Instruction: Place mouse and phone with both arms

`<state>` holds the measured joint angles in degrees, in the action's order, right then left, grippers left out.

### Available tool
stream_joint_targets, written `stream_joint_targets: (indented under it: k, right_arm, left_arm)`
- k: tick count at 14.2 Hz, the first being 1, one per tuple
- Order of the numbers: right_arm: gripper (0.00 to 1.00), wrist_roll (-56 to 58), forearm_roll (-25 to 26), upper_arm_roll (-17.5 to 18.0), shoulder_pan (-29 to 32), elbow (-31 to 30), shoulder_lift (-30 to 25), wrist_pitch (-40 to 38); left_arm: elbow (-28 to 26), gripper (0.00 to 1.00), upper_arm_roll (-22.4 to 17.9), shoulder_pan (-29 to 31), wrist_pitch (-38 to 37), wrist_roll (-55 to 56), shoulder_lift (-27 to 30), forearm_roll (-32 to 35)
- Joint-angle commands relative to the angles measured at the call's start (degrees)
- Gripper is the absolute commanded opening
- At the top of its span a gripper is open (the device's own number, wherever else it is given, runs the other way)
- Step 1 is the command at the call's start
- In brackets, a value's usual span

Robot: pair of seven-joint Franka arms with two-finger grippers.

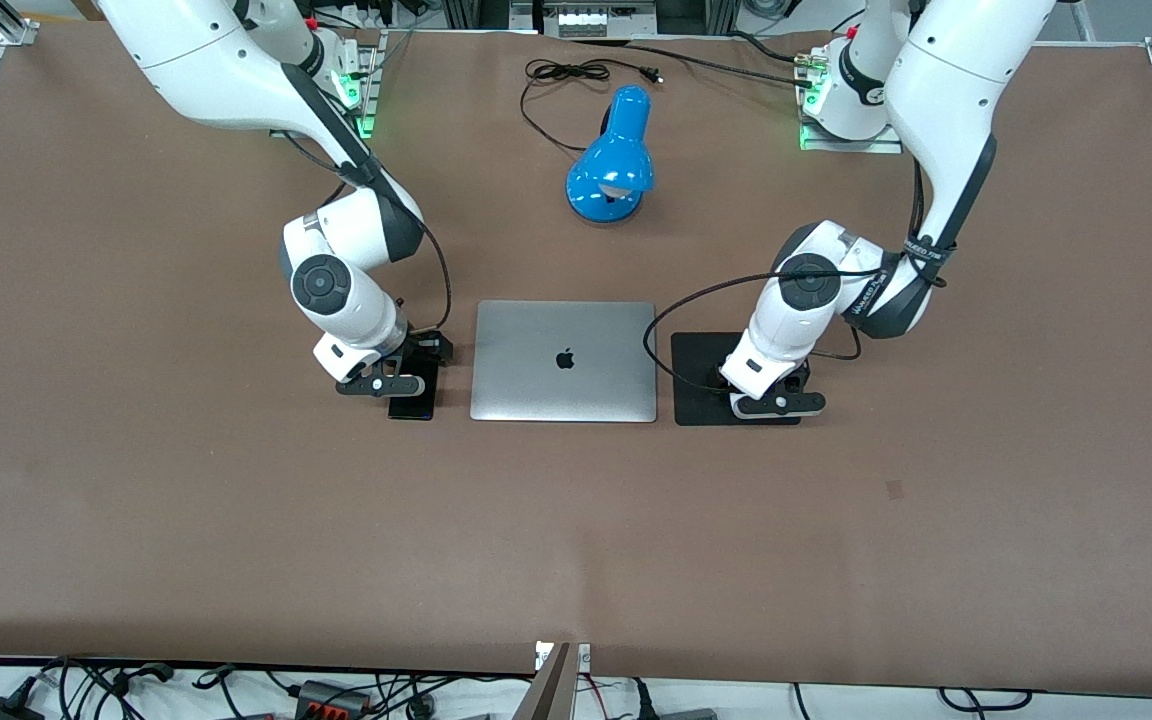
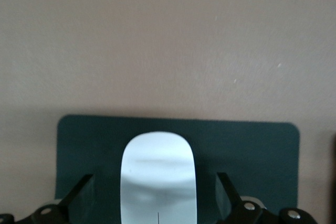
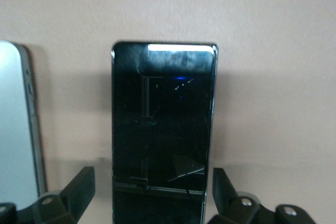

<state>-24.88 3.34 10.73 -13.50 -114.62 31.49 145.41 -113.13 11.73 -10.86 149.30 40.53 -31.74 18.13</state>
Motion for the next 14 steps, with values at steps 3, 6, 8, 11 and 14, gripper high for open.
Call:
stream_joint_targets:
  k: [3, 6, 8, 11, 14]
  right_arm:
    - [1.00, 0.79, 1.05, 0.17, 5.83, 8.23, -9.58, -16.14]
    - [1.00, 6.91, 0.88, -0.09, 10.76, 20.63, -12.67, -32.60]
    - [1.00, 14.20, 0.44, -2.27, 13.66, 24.52, -14.51, -36.50]
    - [1.00, 19.25, 0.79, -7.56, 14.11, 27.95, -17.59, -44.05]
    - [1.00, 19.17, -0.08, -8.88, 15.87, 31.12, -20.40, -50.82]
  left_arm:
    - [6.23, 1.00, -0.05, 1.89, -18.38, -10.70, 6.95, 1.74]
    - [13.44, 1.00, 0.74, 2.60, -34.12, -17.57, 10.46, 0.86]
    - [18.62, 1.00, 0.75, 2.60, -42.74, -22.14, 13.10, 0.07]
    - [27.75, 1.00, 0.66, 7.59, -54.09, -29.78, 14.61, -13.42]
    - [33.40, 1.00, 0.13, 12.08, -59.39, -37.00, 14.69, -18.74]
